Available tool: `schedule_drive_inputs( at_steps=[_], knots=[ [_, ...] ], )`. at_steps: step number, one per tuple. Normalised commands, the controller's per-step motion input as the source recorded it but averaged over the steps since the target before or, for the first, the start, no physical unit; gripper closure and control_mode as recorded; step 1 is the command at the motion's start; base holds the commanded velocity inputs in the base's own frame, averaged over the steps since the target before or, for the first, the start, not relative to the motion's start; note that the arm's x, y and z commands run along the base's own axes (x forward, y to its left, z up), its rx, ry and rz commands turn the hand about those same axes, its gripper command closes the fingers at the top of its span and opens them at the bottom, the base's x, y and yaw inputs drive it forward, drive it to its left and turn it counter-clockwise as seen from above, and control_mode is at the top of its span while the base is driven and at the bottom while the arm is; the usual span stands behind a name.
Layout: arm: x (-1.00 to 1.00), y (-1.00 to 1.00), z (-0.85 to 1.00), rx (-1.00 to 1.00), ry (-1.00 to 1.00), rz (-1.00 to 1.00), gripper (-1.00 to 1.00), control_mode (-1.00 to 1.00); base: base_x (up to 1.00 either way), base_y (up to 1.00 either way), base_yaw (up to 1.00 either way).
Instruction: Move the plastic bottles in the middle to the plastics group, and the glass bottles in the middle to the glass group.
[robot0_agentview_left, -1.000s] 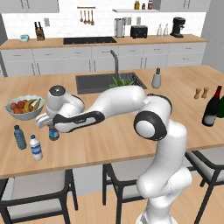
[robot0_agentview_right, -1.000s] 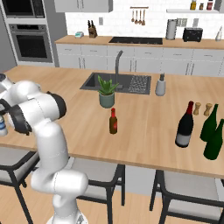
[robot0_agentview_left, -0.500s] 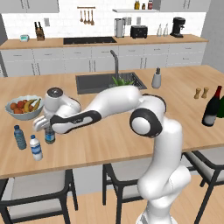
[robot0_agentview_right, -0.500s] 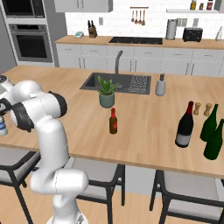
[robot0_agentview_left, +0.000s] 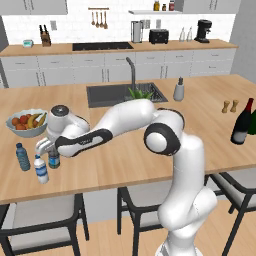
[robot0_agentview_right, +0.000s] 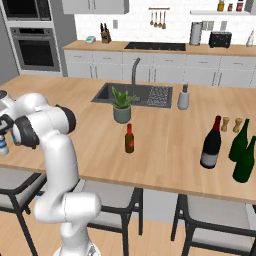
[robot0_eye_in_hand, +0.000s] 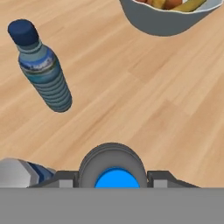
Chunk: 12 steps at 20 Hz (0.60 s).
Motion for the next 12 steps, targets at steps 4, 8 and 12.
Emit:
schedule_drive_inputs(
  at_steps=[4,8,12],
  knots=[
    [0.0,0.05,-0.2,-0.07,0.0,0.02,1.0,-1.0,0.0,0.0,0.0],
    [0.0,0.0,-0.05,-0.08,0.0,0.01,1.0,-1.0,0.0,0.0,0.0],
    [0.01,0.0,-0.03,-0.04,0.0,0.02,1.0,-1.0,0.0,0.0,0.0]
  ],
)
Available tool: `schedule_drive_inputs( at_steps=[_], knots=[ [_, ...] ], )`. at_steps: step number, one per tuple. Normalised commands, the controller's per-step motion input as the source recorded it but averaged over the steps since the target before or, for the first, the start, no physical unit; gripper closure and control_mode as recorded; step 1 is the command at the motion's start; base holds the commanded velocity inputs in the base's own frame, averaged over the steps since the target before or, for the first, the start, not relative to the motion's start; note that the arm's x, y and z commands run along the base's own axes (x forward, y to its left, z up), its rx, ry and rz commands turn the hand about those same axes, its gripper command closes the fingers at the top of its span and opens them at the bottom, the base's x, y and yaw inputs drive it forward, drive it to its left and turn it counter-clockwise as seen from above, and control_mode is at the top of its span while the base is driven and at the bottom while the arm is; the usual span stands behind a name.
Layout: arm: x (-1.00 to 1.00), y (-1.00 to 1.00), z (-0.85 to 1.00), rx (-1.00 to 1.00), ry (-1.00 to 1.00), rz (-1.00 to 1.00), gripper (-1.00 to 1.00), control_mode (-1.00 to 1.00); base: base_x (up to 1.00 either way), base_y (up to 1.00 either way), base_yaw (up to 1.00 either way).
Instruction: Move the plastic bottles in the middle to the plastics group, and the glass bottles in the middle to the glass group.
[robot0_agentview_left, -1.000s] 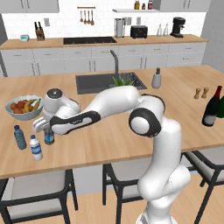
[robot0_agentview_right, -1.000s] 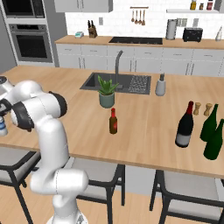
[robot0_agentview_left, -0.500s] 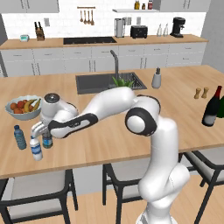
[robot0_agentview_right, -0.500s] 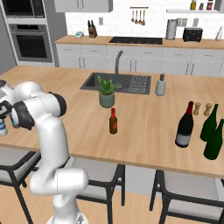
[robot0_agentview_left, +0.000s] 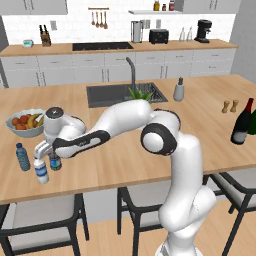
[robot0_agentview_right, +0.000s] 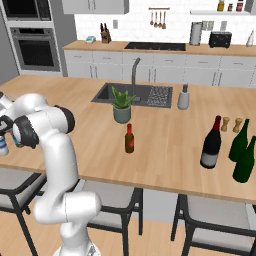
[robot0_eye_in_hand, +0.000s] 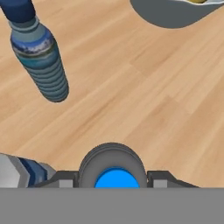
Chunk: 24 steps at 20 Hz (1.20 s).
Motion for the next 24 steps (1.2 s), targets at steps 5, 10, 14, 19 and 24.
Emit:
schedule_drive_inputs(
  at_steps=[5,10,14,19,24],
  knots=[
    [0.05,0.0,-0.01,0.0,0.0,0.01,1.0,-1.0,0.0,0.0,0.0],
    [0.15,0.0,0.19,0.0,0.01,0.0,1.0,-1.0,0.0,0.0,0.0],
    [0.26,0.0,0.28,0.0,0.04,0.0,1.0,-1.0,0.0,0.0,0.0],
    [0.32,0.01,0.01,0.0,0.04,0.0,1.0,-1.0,0.0,0.0,0.0],
    [0.1,0.05,-0.31,0.0,0.0,0.0,1.0,-1.0,0.0,0.0,0.0]
  ],
)
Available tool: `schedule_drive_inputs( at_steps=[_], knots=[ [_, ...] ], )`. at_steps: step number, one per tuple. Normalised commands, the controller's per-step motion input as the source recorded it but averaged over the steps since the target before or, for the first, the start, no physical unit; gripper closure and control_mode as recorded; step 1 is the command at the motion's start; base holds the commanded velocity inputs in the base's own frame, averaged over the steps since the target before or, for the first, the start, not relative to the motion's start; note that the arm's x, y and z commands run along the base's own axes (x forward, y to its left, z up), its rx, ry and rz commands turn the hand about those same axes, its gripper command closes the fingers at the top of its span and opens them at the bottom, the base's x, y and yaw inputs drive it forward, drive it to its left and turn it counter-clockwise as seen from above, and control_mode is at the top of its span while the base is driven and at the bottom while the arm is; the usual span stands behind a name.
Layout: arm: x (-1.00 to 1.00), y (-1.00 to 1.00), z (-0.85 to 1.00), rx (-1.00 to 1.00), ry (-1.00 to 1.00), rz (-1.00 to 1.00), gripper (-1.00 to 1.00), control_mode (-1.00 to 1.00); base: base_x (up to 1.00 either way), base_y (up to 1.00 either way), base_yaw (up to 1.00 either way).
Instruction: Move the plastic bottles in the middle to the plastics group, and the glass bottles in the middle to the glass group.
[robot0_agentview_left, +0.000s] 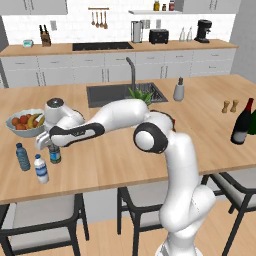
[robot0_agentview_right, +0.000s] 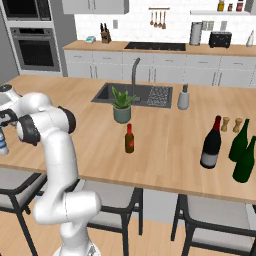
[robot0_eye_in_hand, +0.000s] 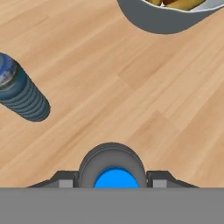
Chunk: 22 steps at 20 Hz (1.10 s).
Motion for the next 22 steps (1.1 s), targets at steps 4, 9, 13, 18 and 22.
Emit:
schedule_drive_inputs(
  at_steps=[4,9,13,18,22],
  knots=[
    [0.0,0.01,-0.33,0.0,-0.01,0.0,1.0,-1.0,0.0,0.0,0.0],
    [0.0,0.0,-0.08,0.0,0.0,0.0,1.0,-1.0,0.0,0.0,0.0],
    [0.0,0.03,-0.02,0.0,0.0,0.0,1.0,-1.0,0.0,0.0,0.0],
    [0.0,0.06,0.02,0.0,0.0,0.0,1.0,-1.0,0.0,0.0,0.0],
    [0.0,0.0,0.0,0.0,0.0,0.0,-1.0,-1.0,0.0,0.0,0.0]
  ],
)
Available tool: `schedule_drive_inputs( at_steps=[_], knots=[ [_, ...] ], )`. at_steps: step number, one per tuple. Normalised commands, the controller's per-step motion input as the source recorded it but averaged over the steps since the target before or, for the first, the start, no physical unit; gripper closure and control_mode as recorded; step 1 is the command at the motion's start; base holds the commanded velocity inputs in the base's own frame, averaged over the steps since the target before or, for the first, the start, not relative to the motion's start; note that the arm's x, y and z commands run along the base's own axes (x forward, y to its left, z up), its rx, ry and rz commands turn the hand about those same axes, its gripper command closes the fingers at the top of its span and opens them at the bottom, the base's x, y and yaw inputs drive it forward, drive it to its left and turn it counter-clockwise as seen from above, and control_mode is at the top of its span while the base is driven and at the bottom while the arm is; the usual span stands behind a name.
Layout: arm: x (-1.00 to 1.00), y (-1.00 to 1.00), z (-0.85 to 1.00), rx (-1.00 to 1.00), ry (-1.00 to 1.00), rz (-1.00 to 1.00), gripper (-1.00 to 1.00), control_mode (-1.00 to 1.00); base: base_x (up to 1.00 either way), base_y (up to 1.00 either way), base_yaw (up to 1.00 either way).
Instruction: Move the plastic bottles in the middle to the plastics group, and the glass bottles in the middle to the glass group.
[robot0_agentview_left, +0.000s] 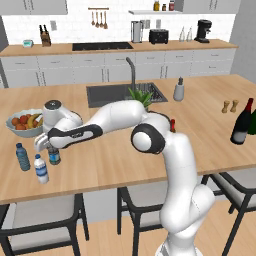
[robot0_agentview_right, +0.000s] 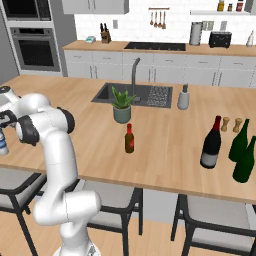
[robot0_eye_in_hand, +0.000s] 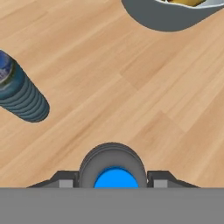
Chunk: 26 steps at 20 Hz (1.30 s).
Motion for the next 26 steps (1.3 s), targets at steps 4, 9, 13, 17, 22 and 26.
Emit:
schedule_drive_inputs(
  at_steps=[4,9,13,17,22,26],
  knots=[
    [0.0,0.0,0.0,0.0,0.0,0.0,-1.0,-1.0,0.0,0.0,0.0],
    [0.0,0.0,0.0,0.0,0.0,0.0,-1.0,-1.0,0.0,0.0,0.0],
    [0.0,0.0,0.09,0.0,0.0,0.0,-1.0,-1.0,0.0,0.0,0.0],
    [-0.11,-0.01,0.48,0.0,0.0,0.0,-1.0,-1.0,0.0,0.0,0.0],
    [-0.21,-0.26,0.67,0.07,0.0,-0.04,-1.0,-1.0,0.0,0.0,0.0],
    [-0.16,-0.49,0.68,0.12,0.0,-0.07,-1.0,-1.0,0.0,0.0,0.0]
  ],
)
